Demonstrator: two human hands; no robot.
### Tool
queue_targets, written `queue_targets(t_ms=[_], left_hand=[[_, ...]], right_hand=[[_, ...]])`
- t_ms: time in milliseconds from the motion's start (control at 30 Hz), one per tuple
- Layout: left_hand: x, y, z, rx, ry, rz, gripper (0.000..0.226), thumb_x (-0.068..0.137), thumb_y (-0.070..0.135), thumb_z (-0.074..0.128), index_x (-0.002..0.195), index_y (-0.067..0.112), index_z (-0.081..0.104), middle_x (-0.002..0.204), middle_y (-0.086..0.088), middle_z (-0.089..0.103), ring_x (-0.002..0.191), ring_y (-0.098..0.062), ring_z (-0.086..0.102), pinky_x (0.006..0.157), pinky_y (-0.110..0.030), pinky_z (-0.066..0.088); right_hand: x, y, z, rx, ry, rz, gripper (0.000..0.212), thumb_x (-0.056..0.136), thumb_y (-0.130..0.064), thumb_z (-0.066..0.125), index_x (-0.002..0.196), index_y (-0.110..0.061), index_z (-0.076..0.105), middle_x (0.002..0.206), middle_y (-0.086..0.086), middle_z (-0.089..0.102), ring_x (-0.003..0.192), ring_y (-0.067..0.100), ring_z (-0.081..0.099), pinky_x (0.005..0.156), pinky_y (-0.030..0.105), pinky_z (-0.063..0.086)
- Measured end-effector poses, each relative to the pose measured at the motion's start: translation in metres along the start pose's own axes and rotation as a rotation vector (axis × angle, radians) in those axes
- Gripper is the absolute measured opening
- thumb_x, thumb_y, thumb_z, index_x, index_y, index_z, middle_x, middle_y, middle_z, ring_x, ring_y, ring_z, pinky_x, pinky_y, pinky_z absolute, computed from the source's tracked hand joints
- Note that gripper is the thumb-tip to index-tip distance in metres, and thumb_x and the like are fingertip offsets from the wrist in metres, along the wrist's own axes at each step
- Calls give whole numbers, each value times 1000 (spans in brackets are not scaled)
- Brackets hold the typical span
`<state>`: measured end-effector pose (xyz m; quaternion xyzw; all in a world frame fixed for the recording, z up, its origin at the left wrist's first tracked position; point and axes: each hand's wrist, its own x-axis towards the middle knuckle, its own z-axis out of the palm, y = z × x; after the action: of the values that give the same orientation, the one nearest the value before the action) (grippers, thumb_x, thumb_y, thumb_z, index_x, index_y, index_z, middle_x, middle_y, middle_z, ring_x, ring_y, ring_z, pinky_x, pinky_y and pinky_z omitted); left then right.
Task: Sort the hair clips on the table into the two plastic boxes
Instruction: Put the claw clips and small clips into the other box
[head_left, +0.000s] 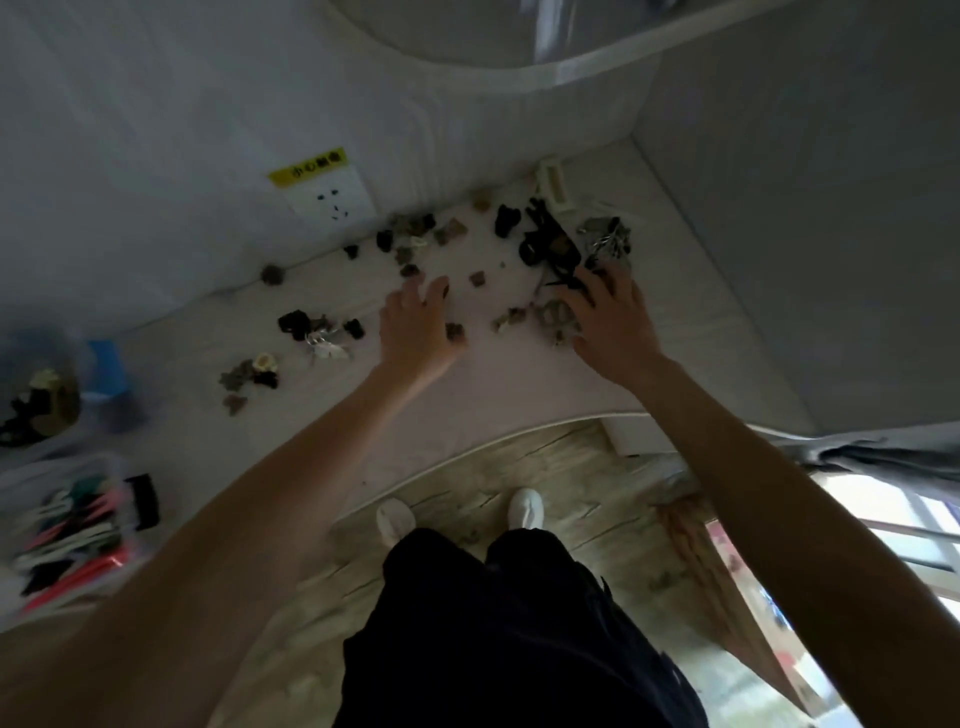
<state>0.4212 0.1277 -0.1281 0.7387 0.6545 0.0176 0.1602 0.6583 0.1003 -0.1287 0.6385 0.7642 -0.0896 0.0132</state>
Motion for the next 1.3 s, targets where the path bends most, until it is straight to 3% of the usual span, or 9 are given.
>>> queue_targets(t_ms=[167, 300, 467, 633, 800, 867, 967, 1133, 1300], left_hand=[[-6, -24, 11, -4, 4, -32, 62, 83, 30, 61, 138, 10, 38, 132, -19, 49, 120, -39, 40, 99, -45, 36], [-8, -24, 12, -43, 25, -12, 58, 85, 31, 61, 135, 11, 41, 129, -15, 52, 118, -34, 45, 96, -42, 38], [-16, -16, -3, -266, 122, -9, 60, 84, 36, 65, 134, 11, 42, 126, -11, 56, 113, -29, 52, 93, -38, 43], [-49, -11, -48, -742, 231, -135, 52, 85, 31, 65, 130, 17, 43, 107, 9, 58, 89, 6, 57, 71, -3, 42], [-89, -75, -93, -778, 288, -217, 43, 87, 36, 61, 125, 25, 44, 92, 15, 59, 76, 9, 58, 67, -10, 45], [-103, -116, -118, -697, 303, -242, 48, 85, 34, 64, 128, 24, 43, 94, 8, 60, 74, -3, 59, 68, -22, 48], [-129, -188, -154, -505, 389, -314, 49, 85, 25, 67, 128, 13, 47, 102, 2, 56, 89, -13, 55, 76, -27, 44], [-166, -303, -172, -414, 414, -675, 58, 84, 33, 65, 130, 9, 40, 122, -18, 59, 110, -35, 57, 89, -41, 43], [-166, -365, -159, -424, 378, -722, 60, 86, 38, 62, 135, 15, 36, 125, -13, 57, 112, -32, 56, 92, -43, 45]], right_hand=[[6, 14, -1, 121, -29, 185, 49, 90, -34, 53, 135, -19, 38, 135, 15, 48, 118, 38, 43, 94, 43, 33], [-11, 3, -8, 518, 76, 247, 48, 87, -38, 58, 127, -14, 46, 117, 13, 60, 105, 32, 56, 86, 39, 41], [-29, -26, -14, 821, 31, 394, 42, 85, -40, 62, 118, -17, 51, 92, 2, 65, 80, 18, 61, 68, 28, 46], [-27, -69, -10, 1177, -53, 426, 22, 90, -37, 55, 104, -20, 51, 80, 2, 66, 48, 2, 59, 41, 17, 43], [-5, -141, -22, 1224, -175, 302, 24, 90, -34, 57, 108, -22, 49, 84, -7, 63, 54, 3, 60, 49, 18, 43], [7, -172, -28, 1234, -204, 247, 28, 89, -32, 59, 112, -21, 48, 87, -4, 62, 61, 8, 60, 55, 20, 43], [25, -227, -33, 1220, -240, 146, 25, 88, -31, 59, 109, -20, 50, 89, -3, 62, 70, 11, 60, 65, 24, 47], [51, -319, -42, 1180, -274, 41, 27, 89, -29, 59, 112, -16, 54, 93, 0, 65, 88, 17, 63, 81, 32, 51], [70, -399, -47, 1119, -284, -79, 29, 83, -22, 66, 108, -20, 52, 90, -2, 65, 82, 17, 64, 73, 30, 53]])
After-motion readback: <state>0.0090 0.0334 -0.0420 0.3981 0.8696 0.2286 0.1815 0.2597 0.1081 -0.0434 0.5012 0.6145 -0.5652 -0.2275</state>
